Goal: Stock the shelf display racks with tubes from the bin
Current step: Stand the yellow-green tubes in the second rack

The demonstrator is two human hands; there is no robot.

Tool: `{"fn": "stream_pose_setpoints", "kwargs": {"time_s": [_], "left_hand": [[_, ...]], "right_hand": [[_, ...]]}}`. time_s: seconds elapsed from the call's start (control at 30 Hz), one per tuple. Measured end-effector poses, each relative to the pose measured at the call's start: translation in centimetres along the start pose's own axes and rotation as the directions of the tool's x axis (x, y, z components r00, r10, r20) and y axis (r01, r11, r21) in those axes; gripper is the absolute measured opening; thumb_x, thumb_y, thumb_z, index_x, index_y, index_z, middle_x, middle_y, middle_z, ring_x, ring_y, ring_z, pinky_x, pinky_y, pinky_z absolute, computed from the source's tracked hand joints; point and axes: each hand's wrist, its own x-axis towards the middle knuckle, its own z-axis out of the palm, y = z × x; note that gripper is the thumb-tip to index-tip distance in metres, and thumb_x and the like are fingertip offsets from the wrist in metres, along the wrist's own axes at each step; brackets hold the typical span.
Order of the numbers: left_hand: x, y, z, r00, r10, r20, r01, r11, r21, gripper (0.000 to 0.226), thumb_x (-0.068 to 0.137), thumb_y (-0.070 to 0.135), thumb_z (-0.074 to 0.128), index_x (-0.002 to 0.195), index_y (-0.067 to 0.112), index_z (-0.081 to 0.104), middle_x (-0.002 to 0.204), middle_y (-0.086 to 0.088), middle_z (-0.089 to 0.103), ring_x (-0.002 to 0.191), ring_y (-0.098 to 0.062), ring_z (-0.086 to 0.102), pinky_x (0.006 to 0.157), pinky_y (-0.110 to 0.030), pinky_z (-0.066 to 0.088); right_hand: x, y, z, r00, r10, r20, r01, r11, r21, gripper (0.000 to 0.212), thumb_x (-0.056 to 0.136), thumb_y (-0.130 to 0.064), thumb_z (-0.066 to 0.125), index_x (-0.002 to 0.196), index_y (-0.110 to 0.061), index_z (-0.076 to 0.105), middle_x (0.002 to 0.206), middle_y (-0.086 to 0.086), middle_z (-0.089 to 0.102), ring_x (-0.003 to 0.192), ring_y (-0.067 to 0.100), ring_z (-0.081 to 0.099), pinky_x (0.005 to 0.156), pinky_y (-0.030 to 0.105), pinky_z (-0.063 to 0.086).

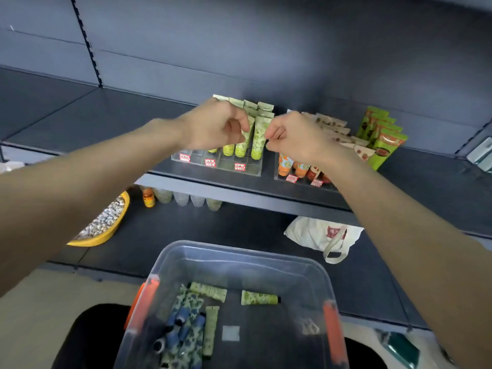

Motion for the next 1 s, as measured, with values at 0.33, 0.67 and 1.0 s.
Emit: {"fn": "stream_pose_setpoints", "kwargs": {"time_s": [0.33,0.67,1.0], "left_hand": [[-14.5,-2.1,18.4,0.913,-0.172,0.369,0.252,0.951,-0.181,0.018,0.087,0.016,0.060,0.104,0.012,0.064,0.084,0.001,0.065,0.077,-0.015,0.061,0.076,-0.028,0.050],[-21.0,-3.7,34.2,0.688,-0.393,0.610,0.550,0.831,-0.085,0.035,0.087,0.023,0.060,0.121,0.013,0.054,0.120,-0.008,0.059,0.108,-0.023,0.055,0.085,-0.026,0.041],[-22.0,-4.0,36.8,0.727,-0.348,0.592,0.502,0.858,-0.111,0.039,0.085,0.027,0.061,0.120,0.011,0.053,0.126,-0.008,0.050,0.121,-0.026,0.044,0.096,-0.037,0.041]], "right_hand": [[-16.3,5.4,14.9,0.924,0.190,0.331,-0.221,0.973,0.061,0.016,0.087,-0.014,0.062,0.101,-0.014,0.069,0.093,-0.001,0.069,0.088,0.017,0.063,0.085,0.033,0.051],[-22.2,12.1,28.8,0.743,0.382,0.550,-0.359,0.920,-0.155,0.049,0.093,-0.023,0.054,0.140,-0.015,0.040,0.148,0.007,0.037,0.138,0.028,0.028,0.115,0.044,0.023],[-22.1,14.5,33.0,0.692,0.384,0.611,-0.313,0.923,-0.226,0.038,0.091,-0.025,0.058,0.125,-0.014,0.047,0.132,0.013,0.050,0.120,0.032,0.046,0.097,0.041,0.038]]}}
